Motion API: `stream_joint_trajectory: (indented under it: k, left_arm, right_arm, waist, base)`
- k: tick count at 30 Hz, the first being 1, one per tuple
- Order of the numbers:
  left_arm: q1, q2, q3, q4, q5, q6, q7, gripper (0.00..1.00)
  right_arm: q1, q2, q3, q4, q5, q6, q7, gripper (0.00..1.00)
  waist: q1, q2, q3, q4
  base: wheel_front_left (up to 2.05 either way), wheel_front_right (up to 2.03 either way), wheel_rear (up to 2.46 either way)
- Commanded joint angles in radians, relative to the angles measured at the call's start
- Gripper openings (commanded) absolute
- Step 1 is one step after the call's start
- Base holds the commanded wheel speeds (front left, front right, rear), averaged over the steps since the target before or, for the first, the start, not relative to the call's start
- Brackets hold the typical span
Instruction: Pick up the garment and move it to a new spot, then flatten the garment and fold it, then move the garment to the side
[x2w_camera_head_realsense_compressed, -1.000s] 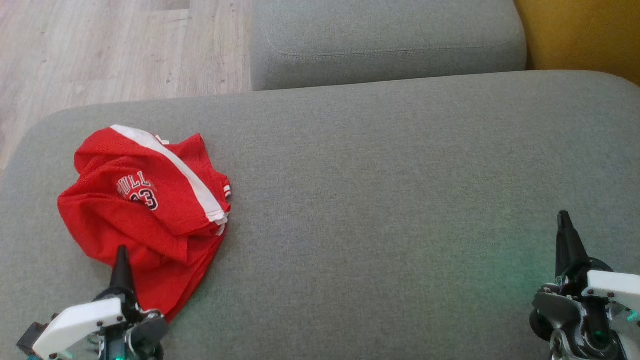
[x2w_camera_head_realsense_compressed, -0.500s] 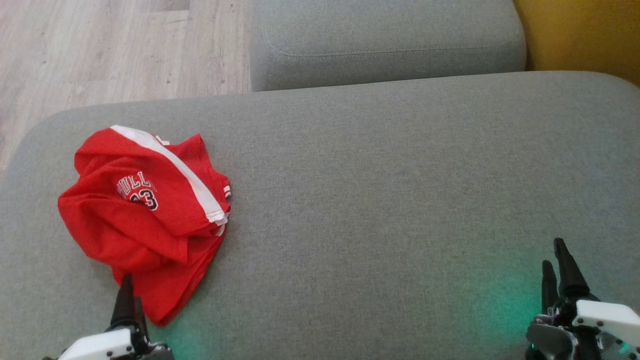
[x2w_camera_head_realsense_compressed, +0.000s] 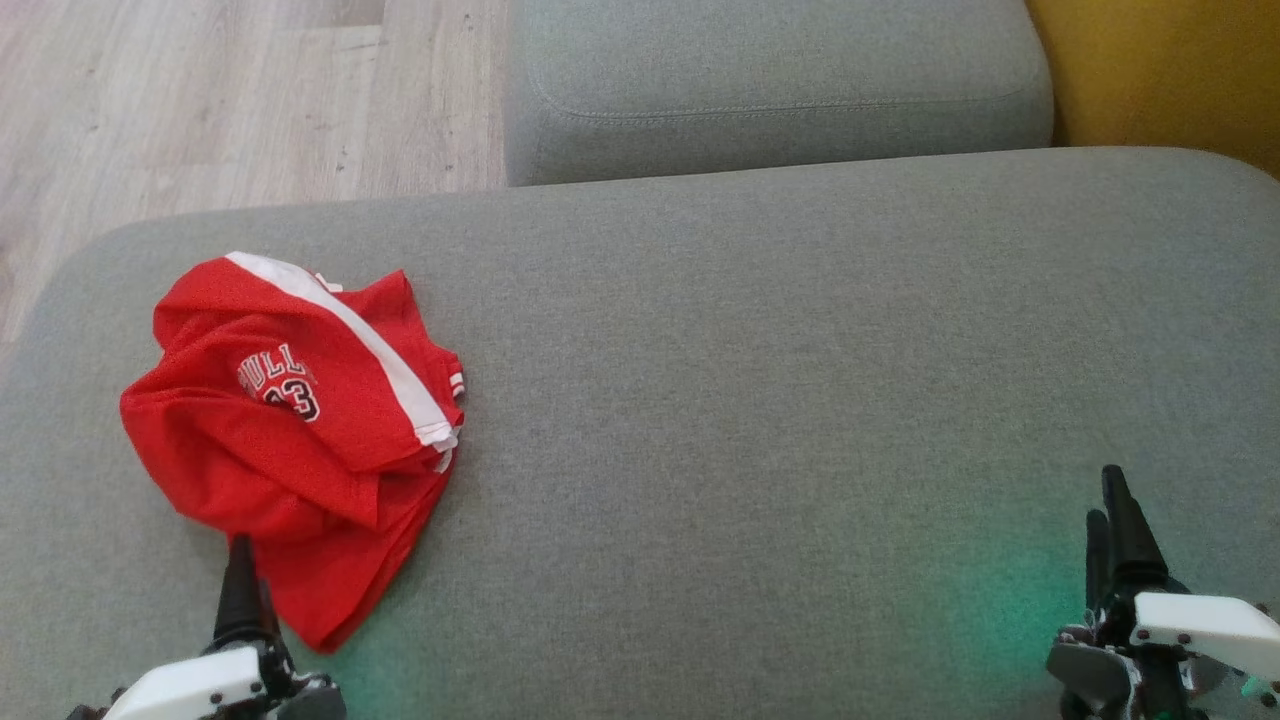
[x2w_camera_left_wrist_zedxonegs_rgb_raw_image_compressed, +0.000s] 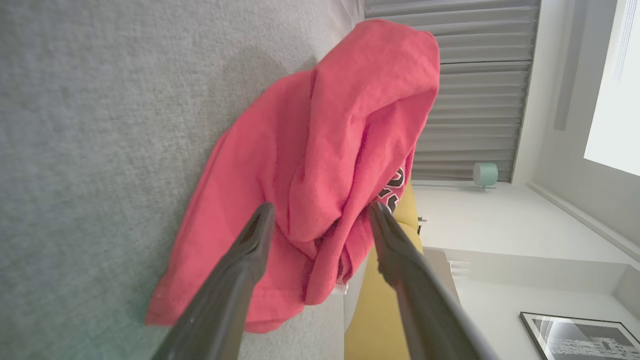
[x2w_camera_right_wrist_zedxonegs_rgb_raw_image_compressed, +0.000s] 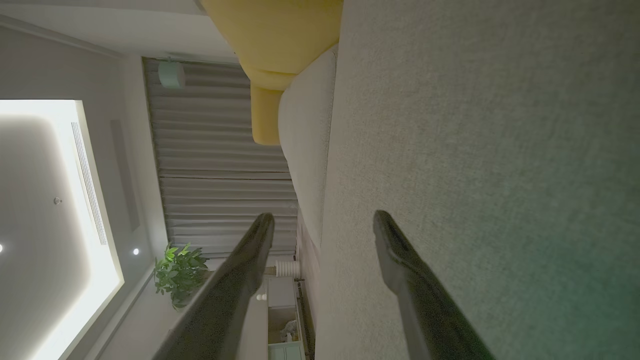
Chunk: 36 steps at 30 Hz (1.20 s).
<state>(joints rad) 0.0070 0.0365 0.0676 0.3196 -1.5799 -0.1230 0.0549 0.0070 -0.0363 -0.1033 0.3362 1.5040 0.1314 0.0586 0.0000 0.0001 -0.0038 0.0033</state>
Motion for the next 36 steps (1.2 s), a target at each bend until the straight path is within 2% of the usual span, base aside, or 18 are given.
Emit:
stream_joint_trajectory:
  k: [1, 10, 16, 22, 30, 36]
  left_arm:
    - [-0.03, 0.006, 0.006, -0.039, 0.019, -0.001, -0.01, 1.0]
    - [-0.03, 0.007, 0.041, -0.061, 0.086, -0.002, -0.036, 1.0]
    - [-0.034, 0.007, 0.058, -0.072, 0.138, -0.002, -0.054, 1.0]
    - [-0.042, 0.008, 0.067, -0.121, 0.269, 0.004, -0.071, 1.0]
    - [-0.044, 0.008, 0.0, -0.211, 0.487, 0.054, -0.095, 1.0]
    - [-0.043, 0.009, -0.042, -0.241, 0.607, 0.08, -0.109, 1.0]
  right_arm:
    - [-0.041, -0.005, 0.007, -0.038, -0.024, 0.0, -0.009, 1.0]
    - [-0.044, -0.006, 0.016, -0.059, -0.126, 0.0, -0.036, 1.0]
    - [-0.047, -0.007, 0.025, -0.084, -0.247, 0.0, -0.054, 1.0]
    - [-0.05, -0.007, 0.037, -0.122, -0.407, 0.0, -0.072, 1.0]
    - [-0.055, -0.008, 0.068, -0.174, -0.632, 0.0, -0.096, 1.0]
    - [-0.057, -0.008, 0.091, -0.189, -0.731, 0.0, -0.11, 1.0]
  waist:
    - [0.0, -0.0001, -0.001, 0.0]
    - [0.0, -0.0001, -0.006, 0.001]
    - [0.0, -0.0001, -0.008, 0.0]
    - [0.0, -0.0001, -0.007, 0.001]
    - [0.0, -0.0001, -0.005, 0.005]
    - [0.0, -0.0001, -0.005, 0.006]
  base:
    - [0.0, 0.0, 0.0]
    - [0.0, 0.0, 0.0]
    - [0.0, 0.0, 0.0]
    - [0.0, 0.0, 0.0]
    - [0.0, 0.0, 0.0]
    - [0.0, 0.0, 0.0]
